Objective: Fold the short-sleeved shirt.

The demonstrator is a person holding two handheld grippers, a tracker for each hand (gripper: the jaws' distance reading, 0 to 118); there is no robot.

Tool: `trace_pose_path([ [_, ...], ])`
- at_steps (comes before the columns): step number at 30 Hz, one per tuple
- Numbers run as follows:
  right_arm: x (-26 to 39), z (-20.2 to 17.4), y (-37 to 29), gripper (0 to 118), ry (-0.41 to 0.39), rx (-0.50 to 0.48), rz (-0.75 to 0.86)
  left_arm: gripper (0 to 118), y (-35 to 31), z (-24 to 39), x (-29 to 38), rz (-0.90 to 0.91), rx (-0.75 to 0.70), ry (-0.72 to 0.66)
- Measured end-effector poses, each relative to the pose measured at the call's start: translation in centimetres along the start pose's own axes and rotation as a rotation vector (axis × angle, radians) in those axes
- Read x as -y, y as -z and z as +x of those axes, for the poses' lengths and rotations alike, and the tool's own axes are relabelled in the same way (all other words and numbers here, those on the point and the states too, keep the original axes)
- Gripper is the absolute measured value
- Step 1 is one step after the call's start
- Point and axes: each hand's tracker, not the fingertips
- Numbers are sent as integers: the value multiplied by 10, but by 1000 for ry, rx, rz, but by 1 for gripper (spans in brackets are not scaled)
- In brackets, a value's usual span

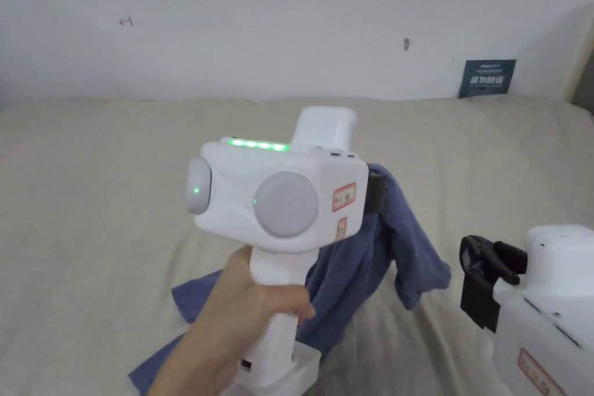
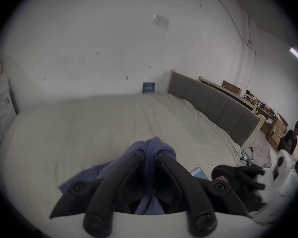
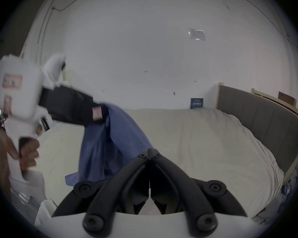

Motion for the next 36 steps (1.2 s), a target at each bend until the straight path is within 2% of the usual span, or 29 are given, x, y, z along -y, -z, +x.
trace_pose_path([
  [2, 8, 12, -1, 3, 33, 10, -17, 9, 29, -3, 20, -59, 42, -50],
  [7, 26, 22, 3, 3, 48, 43, -82, 9, 90, -8, 80, -222, 2, -113],
  [12, 41, 22, 14, 3, 73, 20, -128, 9, 118, -12, 119, -302, -13, -141],
  [14, 44, 18, 18, 3, 59, 14, -142, 13, 122, -15, 126, -321, -18, -159],
  [15, 45, 15, 19, 3, 51, 9, -148, 30, 124, -18, 127, -341, -12, -170],
  [16, 45, 12, 20, 3, 43, 4, -150, 53, 123, -21, 126, -350, -12, -186],
  [18, 45, 9, 21, 3, 39, -9, -153, 111, 121, -25, 126, -359, -16, -188],
  [19, 46, 7, 21, 3, 39, -15, -152, 116, 117, -27, 126, -364, -18, -189],
  [27, 40, -6, 16, 3, 19, -40, -144, 114, 28, -62, 109, -192, -60, -234],
  [28, 39, -9, 15, 3, 12, -42, -142, 112, 12, -70, 108, -188, -69, -229],
  [29, 38, -11, 13, 3, 8, -48, -135, 105, -4, -78, 108, -162, -89, -233],
  [32, 34, -20, 12, 3, 3, -69, -125, 34, -48, -102, 112, -88, -209, -251],
  [33, 34, -24, 12, 3, 0, -75, -122, 17, -57, -110, 116, -87, -237, -245],
  [34, 33, -28, 13, 3, -5, -84, -121, 12, -65, -118, 120, -96, -268, -239],
  [35, 32, -32, 13, 3, -11, -95, -119, 0, -75, -128, 127, -105, -319, -227],
  [36, 32, -36, 14, 3, -14, -103, -117, 0, -82, -136, 134, -118, -363, -214],
])
